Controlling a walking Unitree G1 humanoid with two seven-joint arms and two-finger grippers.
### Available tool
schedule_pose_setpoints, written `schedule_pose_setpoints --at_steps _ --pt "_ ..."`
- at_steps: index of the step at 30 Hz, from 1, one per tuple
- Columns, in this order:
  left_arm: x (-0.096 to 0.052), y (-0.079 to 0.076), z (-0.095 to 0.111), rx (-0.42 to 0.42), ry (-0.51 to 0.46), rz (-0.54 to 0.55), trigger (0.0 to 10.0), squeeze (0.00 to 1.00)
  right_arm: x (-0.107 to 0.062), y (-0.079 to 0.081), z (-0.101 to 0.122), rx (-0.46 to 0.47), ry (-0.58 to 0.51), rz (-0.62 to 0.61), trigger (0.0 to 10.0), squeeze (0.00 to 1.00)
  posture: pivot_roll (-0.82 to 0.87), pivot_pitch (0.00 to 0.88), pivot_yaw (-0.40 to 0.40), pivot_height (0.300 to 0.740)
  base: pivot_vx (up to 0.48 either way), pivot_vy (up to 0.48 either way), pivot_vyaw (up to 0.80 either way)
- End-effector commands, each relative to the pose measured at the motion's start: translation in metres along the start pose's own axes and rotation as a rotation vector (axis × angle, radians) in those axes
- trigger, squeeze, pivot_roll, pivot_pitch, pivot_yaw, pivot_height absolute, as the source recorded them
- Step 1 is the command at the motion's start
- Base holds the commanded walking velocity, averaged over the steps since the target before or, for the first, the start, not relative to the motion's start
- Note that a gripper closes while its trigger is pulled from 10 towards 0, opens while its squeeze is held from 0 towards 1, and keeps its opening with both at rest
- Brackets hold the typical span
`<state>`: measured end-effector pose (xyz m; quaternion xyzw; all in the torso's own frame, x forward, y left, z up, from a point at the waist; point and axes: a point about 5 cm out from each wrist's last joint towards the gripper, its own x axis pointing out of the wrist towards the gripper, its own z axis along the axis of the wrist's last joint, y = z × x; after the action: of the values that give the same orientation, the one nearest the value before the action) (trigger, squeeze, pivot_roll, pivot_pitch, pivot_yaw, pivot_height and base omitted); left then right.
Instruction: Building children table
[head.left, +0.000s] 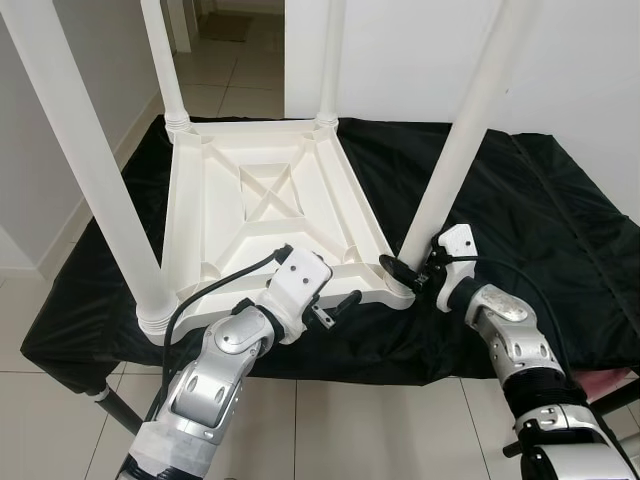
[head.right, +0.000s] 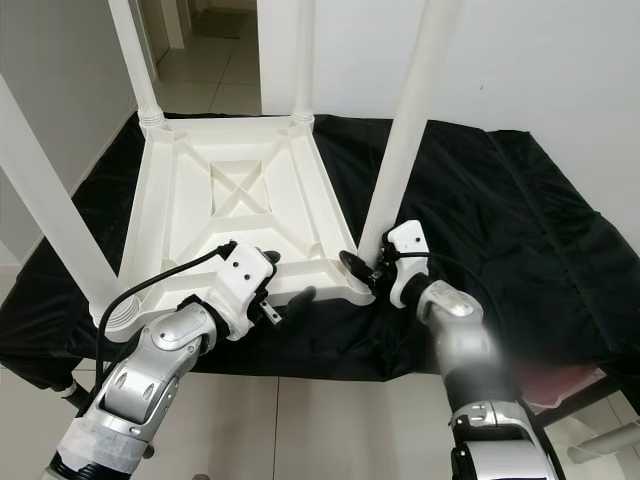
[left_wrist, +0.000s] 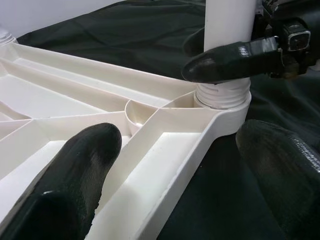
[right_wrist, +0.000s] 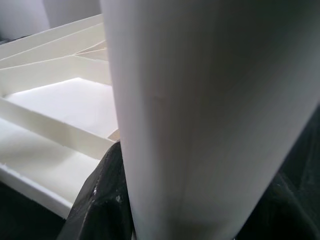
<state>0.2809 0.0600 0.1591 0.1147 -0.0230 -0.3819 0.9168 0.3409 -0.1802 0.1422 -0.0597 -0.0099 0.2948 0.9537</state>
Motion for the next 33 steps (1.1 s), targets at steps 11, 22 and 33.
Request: schedule_pose_setpoints --at_steps 11,22,33 --pt "0.0 -0.004 -0.001 -0.008 0.01 0.007 10.0 0.0 0.0 0.022 -0.002 0.067 -0.006 -0.305 10.0 0.0 -0.01 0.053 -0.011 0.74 0.0 0.0 0.0" --pt "0.001 -0.004 -0.002 -0.011 0.009 0.013 10.0 0.0 0.001 0.055 -0.007 0.201 0.031 -0.634 10.0 0.0 -0.01 0.05 -0.022 0.74 0.0 0.0 0.0" --pt "0.001 -0.003 -0.002 -0.011 0.009 0.025 10.0 0.0 0.011 0.071 0.006 0.287 -0.041 -0.581 10.0 0.09 0.0 0.043 -0.037 0.74 0.0 0.0 0.0"
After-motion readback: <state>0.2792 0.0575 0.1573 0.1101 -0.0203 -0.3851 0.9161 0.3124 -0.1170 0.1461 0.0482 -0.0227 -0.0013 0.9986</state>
